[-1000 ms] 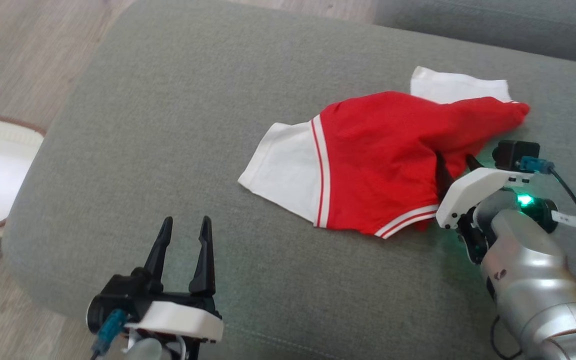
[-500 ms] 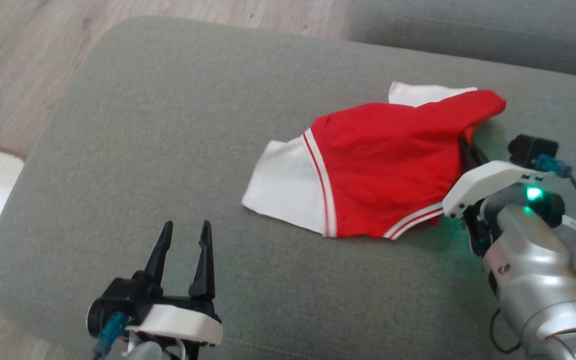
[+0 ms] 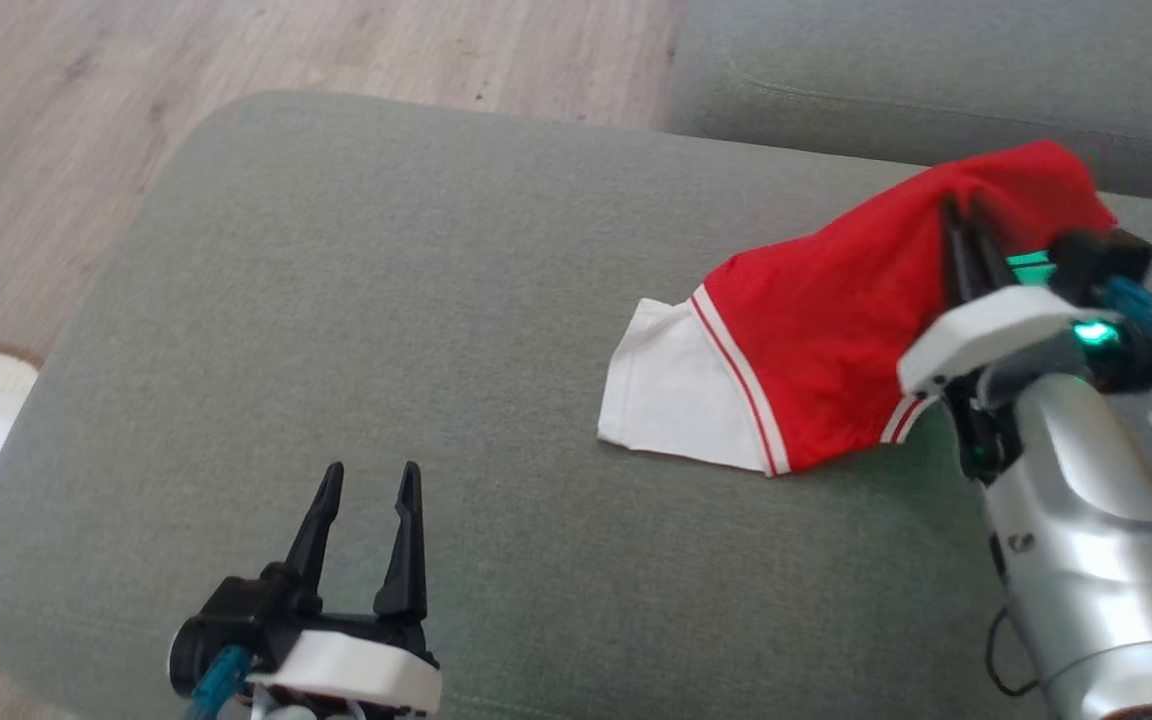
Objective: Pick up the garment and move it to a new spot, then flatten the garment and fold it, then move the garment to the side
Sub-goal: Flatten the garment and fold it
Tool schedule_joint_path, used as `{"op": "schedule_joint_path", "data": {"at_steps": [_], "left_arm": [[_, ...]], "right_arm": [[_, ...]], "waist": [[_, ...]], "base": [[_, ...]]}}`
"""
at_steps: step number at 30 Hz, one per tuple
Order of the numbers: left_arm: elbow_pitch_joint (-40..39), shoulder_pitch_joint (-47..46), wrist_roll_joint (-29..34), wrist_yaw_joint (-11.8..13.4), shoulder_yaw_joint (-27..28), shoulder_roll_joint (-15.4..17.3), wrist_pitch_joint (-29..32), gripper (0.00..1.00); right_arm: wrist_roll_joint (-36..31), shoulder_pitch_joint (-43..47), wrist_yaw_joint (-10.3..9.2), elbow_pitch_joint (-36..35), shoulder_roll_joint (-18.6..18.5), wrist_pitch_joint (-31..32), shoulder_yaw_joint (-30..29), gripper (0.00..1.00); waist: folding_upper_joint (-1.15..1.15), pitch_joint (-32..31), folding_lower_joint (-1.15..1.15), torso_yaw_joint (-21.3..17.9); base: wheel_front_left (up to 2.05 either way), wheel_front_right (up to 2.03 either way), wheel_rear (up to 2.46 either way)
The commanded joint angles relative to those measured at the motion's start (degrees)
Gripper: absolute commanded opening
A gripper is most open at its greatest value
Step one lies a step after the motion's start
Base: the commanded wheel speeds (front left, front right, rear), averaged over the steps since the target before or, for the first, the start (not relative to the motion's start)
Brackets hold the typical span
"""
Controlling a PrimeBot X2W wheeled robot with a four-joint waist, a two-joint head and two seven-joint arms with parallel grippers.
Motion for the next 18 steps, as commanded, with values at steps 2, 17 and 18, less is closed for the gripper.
{"op": "schedule_joint_path", "data": {"at_steps": [2, 17, 18], "left_arm": [[-2.3, -2.0, 0.2, 0.2, 1.7, 0.8, -0.2, 1.00], [-1.2, -5.4, 0.5, -1.0, 1.5, -1.9, -0.9, 1.00], [-1.0, -5.4, 0.6, -1.1, 1.7, -2.0, -1.0, 1.00]], "right_arm": [[-1.8, -1.5, 0.39, -3.6, 1.5, 2.1, 2.5, 0.00], [-1.2, -5.7, 0.39, 2.8, 2.3, 9.9, 17.7, 0.58], [0.0, -5.5, 0.39, 2.8, 2.3, 9.7, 19.5, 1.00]], "waist": [[0.00, 0.9, 0.01, 1.2], [0.00, 7.5, 0.01, 7.8], [0.00, 7.5, 0.01, 7.7]], "base": [[0.00, 0.00, 0.00], [0.00, 0.00, 0.00], [0.00, 0.00, 0.00]]}}
